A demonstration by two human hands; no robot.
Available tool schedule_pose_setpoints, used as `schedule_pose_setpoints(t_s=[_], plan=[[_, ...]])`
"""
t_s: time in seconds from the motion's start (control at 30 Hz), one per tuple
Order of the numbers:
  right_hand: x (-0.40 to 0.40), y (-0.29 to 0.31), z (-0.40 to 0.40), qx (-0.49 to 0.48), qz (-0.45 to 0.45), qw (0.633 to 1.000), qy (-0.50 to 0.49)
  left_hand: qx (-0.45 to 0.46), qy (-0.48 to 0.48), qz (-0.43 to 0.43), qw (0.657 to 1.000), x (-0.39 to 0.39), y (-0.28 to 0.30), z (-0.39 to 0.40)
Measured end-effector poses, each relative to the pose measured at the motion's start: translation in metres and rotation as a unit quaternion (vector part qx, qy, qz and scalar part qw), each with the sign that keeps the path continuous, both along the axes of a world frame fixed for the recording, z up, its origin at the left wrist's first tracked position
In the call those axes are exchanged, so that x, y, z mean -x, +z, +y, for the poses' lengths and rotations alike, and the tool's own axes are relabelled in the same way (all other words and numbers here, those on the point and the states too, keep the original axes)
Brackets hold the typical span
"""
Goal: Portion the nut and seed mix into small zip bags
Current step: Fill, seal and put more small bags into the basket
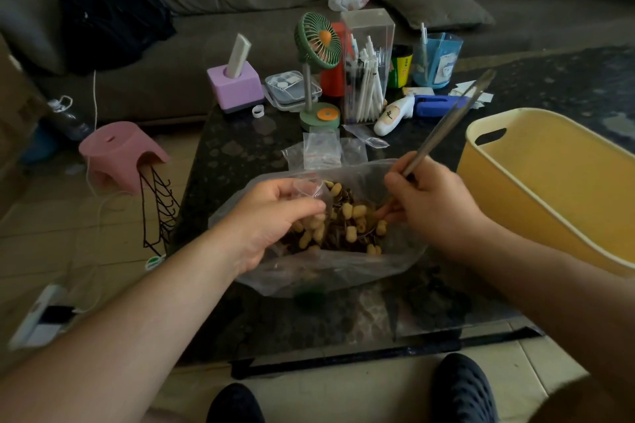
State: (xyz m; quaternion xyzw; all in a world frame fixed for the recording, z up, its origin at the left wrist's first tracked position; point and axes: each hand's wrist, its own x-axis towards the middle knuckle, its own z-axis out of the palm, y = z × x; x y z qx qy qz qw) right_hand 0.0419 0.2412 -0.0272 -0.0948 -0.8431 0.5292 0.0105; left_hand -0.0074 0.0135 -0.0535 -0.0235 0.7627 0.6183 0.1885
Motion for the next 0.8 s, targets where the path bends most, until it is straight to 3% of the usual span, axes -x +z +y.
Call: schedule_pose_setpoints(t_s=[0.17,0.37,0.57,0.8], plan=[[0.000,0.015,0.008,0.008,0.019,1.000,-0.012,-0.032,-0.005,0.059,0.998,-0.001,-0.004,0.001],[0.003,0.022,0.013,-0.013,0.044,0.999,-0.020,0.064,-0.040,0.178,0.981,-0.001,-0.014,-0.002],[-0.003,0.038,0.017,-0.030,0.103,0.994,-0.009,0.191,-0.065,0.279,0.939,-0.007,-0.021,0.003],[-0.005,0.044,0.006,-0.144,0.196,0.969,0.051,0.215,-0.044,0.262,0.940,-0.010,-0.024,0.021]])
